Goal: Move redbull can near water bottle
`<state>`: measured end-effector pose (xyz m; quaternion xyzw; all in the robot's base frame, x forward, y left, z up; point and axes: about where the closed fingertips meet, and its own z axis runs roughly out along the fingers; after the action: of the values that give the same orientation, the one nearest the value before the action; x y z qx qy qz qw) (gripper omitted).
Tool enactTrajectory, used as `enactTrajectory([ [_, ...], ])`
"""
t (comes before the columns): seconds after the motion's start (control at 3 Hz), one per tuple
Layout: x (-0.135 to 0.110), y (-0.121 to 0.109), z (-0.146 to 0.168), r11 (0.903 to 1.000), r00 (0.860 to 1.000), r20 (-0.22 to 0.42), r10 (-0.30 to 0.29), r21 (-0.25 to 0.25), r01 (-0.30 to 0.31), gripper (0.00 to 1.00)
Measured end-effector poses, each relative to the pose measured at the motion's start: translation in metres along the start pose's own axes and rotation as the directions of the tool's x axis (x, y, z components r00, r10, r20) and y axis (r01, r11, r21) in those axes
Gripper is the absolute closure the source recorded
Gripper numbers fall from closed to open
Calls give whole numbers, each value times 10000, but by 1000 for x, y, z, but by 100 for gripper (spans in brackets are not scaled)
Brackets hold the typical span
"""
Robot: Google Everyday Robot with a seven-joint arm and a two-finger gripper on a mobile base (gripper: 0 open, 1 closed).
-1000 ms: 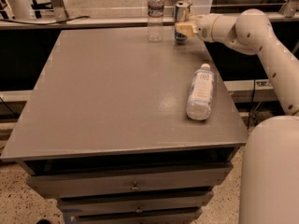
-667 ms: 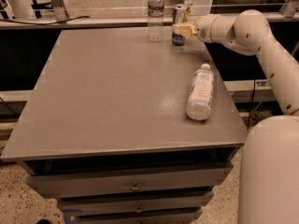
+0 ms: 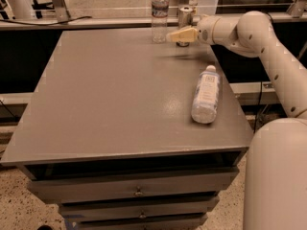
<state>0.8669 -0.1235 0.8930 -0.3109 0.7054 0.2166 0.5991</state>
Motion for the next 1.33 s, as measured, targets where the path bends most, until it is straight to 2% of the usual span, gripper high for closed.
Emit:
enactTrajectory([
  [0.33,-7,4,-13,10000,10000,49,-30,59,30,0],
  [0.67,-19,9,-44,9993,9997,158,-206,326,201,0],
  [1.0,-35,21,-88,9974,9978,235,-619,378,610,0],
  [1.33,-48,37,-138,9937,9931,376,-1111,218,1103,0],
])
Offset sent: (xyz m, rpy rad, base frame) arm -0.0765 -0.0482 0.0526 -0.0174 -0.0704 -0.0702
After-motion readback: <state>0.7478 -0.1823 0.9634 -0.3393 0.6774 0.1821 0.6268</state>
